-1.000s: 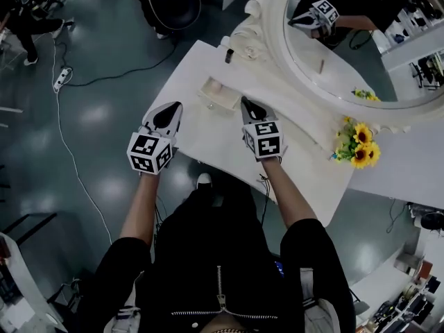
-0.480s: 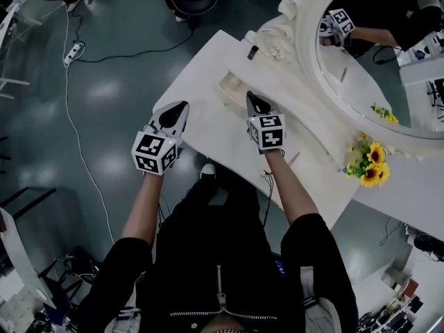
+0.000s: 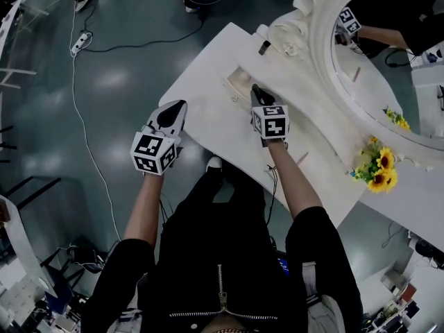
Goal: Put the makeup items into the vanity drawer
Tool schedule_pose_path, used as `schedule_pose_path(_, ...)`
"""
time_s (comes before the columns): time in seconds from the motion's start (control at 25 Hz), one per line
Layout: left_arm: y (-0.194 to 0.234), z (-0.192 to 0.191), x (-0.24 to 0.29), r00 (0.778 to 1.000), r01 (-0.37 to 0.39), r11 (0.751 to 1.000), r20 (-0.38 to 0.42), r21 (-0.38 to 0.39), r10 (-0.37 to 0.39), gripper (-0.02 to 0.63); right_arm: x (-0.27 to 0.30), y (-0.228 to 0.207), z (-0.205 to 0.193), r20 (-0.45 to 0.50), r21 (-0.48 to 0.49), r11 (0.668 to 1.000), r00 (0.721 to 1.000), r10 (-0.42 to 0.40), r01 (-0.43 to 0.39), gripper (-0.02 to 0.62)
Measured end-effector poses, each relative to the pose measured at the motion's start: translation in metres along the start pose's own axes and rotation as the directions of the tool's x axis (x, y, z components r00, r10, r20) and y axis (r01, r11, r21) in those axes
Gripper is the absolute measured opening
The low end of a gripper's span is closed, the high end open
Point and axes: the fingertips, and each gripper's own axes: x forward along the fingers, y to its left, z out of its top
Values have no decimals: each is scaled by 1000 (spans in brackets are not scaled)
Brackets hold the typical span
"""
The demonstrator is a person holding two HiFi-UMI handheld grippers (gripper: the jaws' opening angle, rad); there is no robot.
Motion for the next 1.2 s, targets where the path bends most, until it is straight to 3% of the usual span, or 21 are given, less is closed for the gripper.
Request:
schedule_pose_path(0.56,-3,-4,-4,1000,-3,1000,-1,-3,3,23,-1,3,-6,-7,28,1000,1000,11,-11,84)
schedule_pose_path(0.76,-7,2,0,1000,17,1000,10,8,-17,23,-19,2,10,77,30,1000,997,-8,5,61)
schedule_pose_path(0.92,-17,13,6,998,52,998,24,30,-53,23,-47,0,26,167,26,999,986,-26,22,7)
schedule_pose_path(1.2,-48,30,25,987,152,985,31,84,-155,23,-104,-23,30,261,77,994,960,-98,81,6)
